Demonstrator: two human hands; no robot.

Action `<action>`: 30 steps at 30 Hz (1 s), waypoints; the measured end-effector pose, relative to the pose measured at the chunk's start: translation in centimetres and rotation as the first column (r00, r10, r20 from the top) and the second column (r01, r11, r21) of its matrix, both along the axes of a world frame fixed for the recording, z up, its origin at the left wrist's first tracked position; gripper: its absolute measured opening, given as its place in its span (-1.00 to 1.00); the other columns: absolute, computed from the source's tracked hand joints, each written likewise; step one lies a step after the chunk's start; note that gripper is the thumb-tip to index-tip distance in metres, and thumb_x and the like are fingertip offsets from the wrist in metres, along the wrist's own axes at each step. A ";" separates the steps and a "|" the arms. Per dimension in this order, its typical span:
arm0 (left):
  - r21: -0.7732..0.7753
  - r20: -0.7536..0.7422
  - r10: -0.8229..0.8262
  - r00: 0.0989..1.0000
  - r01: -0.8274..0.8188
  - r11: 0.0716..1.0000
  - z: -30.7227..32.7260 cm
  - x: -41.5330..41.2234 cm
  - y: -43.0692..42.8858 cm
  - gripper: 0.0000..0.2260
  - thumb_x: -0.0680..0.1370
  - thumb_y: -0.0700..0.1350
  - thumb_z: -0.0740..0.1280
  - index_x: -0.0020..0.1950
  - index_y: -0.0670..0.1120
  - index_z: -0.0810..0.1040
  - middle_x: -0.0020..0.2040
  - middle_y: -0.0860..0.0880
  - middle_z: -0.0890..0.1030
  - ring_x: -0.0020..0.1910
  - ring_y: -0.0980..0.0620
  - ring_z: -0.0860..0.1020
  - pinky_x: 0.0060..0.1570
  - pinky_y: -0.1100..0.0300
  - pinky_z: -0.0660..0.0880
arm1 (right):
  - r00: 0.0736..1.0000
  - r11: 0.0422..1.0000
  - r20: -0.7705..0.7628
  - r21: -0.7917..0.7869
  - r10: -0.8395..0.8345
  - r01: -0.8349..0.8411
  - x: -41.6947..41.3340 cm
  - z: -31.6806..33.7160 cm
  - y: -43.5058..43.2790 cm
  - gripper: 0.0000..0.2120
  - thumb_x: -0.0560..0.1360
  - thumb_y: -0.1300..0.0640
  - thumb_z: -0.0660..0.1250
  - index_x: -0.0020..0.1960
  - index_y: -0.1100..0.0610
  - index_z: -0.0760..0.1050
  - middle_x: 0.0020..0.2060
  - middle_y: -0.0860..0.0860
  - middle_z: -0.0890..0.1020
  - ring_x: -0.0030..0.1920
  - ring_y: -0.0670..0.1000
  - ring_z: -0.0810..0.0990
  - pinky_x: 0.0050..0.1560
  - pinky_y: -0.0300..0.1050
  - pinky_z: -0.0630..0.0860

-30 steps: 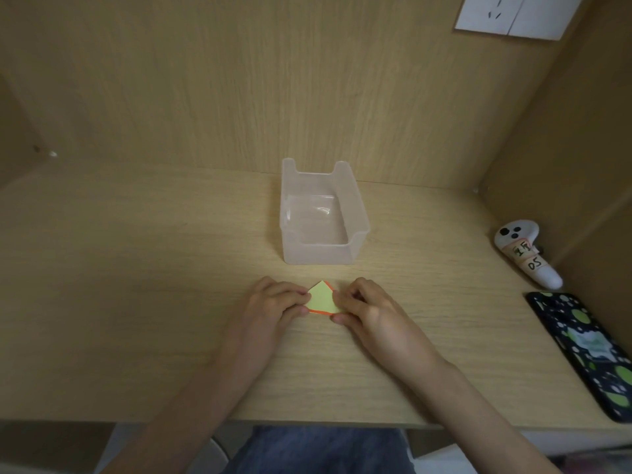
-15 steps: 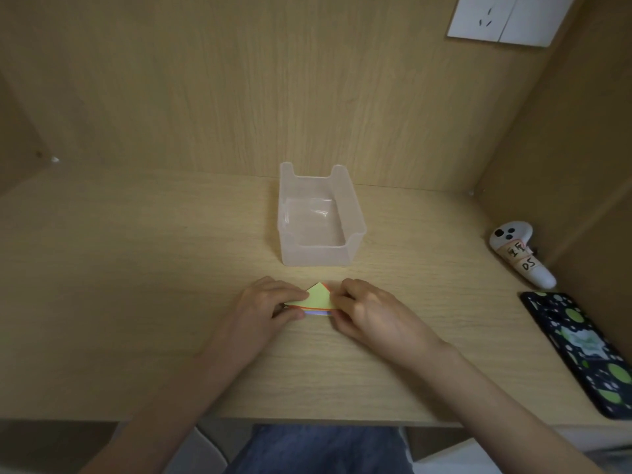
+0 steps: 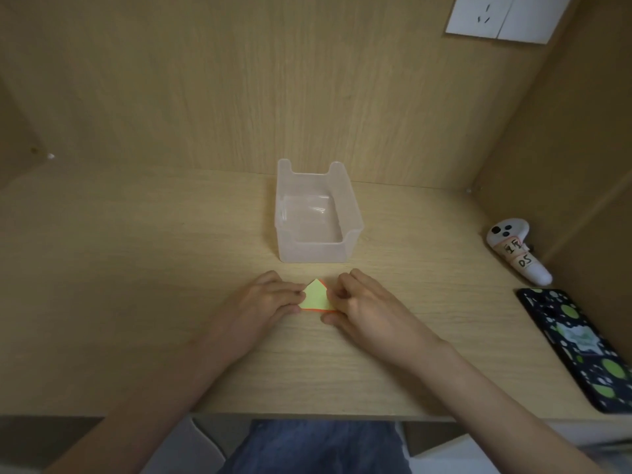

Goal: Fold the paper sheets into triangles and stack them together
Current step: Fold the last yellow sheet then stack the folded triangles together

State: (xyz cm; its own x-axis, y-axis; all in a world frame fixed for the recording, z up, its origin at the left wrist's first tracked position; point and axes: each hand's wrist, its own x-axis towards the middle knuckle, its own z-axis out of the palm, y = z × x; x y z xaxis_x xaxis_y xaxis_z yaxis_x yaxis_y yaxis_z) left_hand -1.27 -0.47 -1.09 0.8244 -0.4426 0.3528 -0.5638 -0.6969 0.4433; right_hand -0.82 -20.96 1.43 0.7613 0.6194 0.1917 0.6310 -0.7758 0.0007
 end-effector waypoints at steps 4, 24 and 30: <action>0.087 0.091 0.019 0.996 -0.027 0.996 0.2 -0.1 -0.3 -0.64 0.46 0.06 0.16 -0.07 -0.13 0.66 0.05 0.01 0.67 -0.08 0.17 0.38 -0.02 0.38 0.32 | 0.999 1.000 -0.041 -0.019 0.010 -0.011 0.1 1.0 0.4 -0.54 0.47 -0.09 0.05 -0.26 0.16 0.60 -0.28 0.02 0.54 -0.17 0.06 0.51 -0.14 -0.13 0.42; 0.305 0.263 -0.037 0.964 -0.046 0.951 0.6 0.6 -0.7 -0.68 0.45 0.03 0.14 -0.07 -0.06 0.64 -0.05 0.11 0.66 0.03 0.12 0.38 -0.06 0.25 0.27 | 0.990 0.997 -0.143 0.081 -0.006 0.018 1.0 0.5 0.5 -0.52 0.50 -0.05 -0.04 0.06 0.12 0.59 -0.28 0.05 0.48 -0.15 0.04 0.41 -0.08 -0.16 0.32; 0.265 0.155 -0.048 0.987 0.005 0.964 0.8 0.6 -0.6 -0.57 0.46 0.08 0.12 0.17 -0.10 0.57 -0.11 0.10 0.65 0.06 0.15 0.36 0.00 0.32 0.29 | 0.995 0.995 -0.100 0.096 -0.004 0.014 0.6 0.0 0.4 -0.63 0.52 0.00 0.08 0.11 0.12 0.58 -0.25 0.05 0.49 -0.14 0.05 0.43 -0.05 -0.13 0.41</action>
